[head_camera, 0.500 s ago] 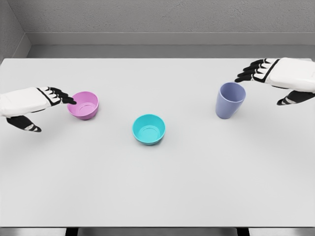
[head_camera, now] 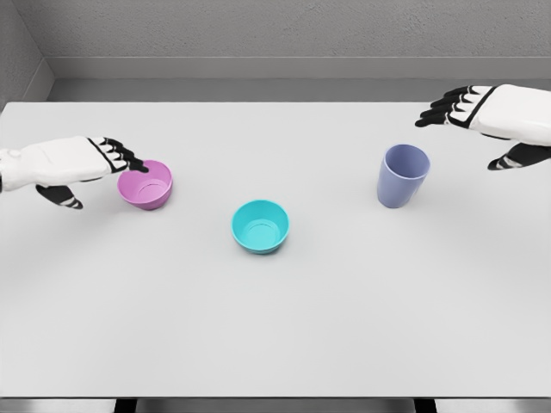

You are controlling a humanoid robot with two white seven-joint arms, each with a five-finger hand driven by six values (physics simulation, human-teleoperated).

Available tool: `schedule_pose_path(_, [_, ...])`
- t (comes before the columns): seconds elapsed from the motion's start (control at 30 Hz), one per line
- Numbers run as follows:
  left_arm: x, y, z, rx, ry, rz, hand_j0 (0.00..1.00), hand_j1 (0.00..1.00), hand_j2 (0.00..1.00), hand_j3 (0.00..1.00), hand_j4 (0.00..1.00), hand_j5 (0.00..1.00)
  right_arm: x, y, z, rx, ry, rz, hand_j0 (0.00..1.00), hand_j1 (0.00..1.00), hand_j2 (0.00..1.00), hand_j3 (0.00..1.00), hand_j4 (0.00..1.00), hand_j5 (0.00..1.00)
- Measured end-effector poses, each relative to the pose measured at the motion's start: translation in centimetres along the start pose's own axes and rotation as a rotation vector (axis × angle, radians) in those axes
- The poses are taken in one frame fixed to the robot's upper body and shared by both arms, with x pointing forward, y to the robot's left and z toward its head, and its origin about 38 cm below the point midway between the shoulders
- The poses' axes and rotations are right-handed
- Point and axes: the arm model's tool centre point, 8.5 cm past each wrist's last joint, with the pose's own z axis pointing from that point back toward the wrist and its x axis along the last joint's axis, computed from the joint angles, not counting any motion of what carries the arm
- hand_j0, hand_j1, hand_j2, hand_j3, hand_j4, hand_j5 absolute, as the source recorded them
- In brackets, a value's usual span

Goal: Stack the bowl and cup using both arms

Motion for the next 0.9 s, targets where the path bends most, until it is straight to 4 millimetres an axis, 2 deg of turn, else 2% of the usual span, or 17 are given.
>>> schedule_pose_path(0.03, [-0.2, 0.6, -0.1, 0.005, 0.006, -0.015, 1.00, 1.00, 1.00, 1.00, 1.00, 1.00, 0.0, 0.1, -0.2, -0.003, -0.003, -0.005, 1.00, 1.00, 1.00, 1.00, 1.00, 1.00])
schedule_pose_path(0.37, [1.6, 0.5, -3.2, -0.023, -0.048, -0.021, 1.00, 1.00, 1.00, 1.00, 1.00, 1.00, 0.4, 0.0, -2.3, -0.010, -0.030, 0.012, 1.00, 1.00, 1.00, 1.00, 1.00, 1.00])
schedule_pose_path(0.6, [1.1, 1.8, -4.8, -0.022, -0.051, -0.001, 1.00, 1.00, 1.00, 1.00, 1.00, 1.00, 0.6, 0.3, -3.5, 0.017, -0.035, 0.040, 1.00, 1.00, 1.00, 1.00, 1.00, 1.00])
schedule_pose_path(0.67, [0.9, 1.9, -5.3, -0.021, -0.050, 0.013, 1.00, 1.00, 1.00, 1.00, 1.00, 1.00, 0.6, -0.3, -3.7, 0.014, -0.036, 0.056, 1.00, 1.00, 1.00, 1.00, 1.00, 1.00])
schedule_pose_path(0.9, [0.8, 0.4, -6.4, -0.058, -0.056, 0.044, 1.00, 1.00, 1.00, 1.00, 1.00, 1.00, 0.8, 0.7, -4.6, 0.049, -0.052, 0.045, 1.00, 1.00, 1.00, 1.00, 1.00, 1.00])
